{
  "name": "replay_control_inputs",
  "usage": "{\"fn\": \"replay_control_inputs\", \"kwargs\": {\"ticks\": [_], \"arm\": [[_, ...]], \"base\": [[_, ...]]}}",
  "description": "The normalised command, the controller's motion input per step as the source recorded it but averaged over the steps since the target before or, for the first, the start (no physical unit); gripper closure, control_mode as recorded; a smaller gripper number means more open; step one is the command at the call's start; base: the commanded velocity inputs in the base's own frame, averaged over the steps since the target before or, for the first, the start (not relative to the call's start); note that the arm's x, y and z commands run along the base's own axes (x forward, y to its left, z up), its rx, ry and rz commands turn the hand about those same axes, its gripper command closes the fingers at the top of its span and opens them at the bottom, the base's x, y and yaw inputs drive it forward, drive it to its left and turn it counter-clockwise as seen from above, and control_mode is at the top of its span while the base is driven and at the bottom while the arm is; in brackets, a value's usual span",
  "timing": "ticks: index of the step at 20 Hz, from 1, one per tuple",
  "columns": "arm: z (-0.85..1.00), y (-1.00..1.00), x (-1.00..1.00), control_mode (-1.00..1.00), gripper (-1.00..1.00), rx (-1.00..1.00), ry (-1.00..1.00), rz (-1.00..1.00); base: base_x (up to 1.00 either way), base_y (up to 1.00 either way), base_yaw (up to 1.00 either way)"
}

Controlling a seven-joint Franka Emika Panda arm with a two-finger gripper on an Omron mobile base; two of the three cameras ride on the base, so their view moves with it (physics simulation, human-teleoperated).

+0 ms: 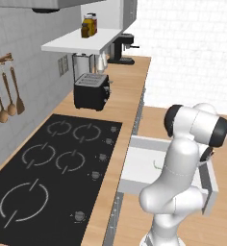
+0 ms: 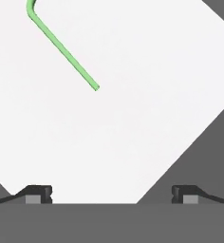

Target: Take a straw from the drawer in front and place it inside the glass cup on the dining counter.

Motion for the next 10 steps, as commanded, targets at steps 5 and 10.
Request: {"fn": "replay_control_inputs", "kwargs": {"ticks": [5, 10], "arm": [[0.0, -0.46, -0.17, -1.0, -1.0, 0.0, -0.04, -0.01], [0.0, -0.11, -0.01, -1.0, -1.0, -0.04, -0.09, -0.09]], "base": [[0.0, 0.0, 0.0], [0.0, 0.0, 0.0]]}}
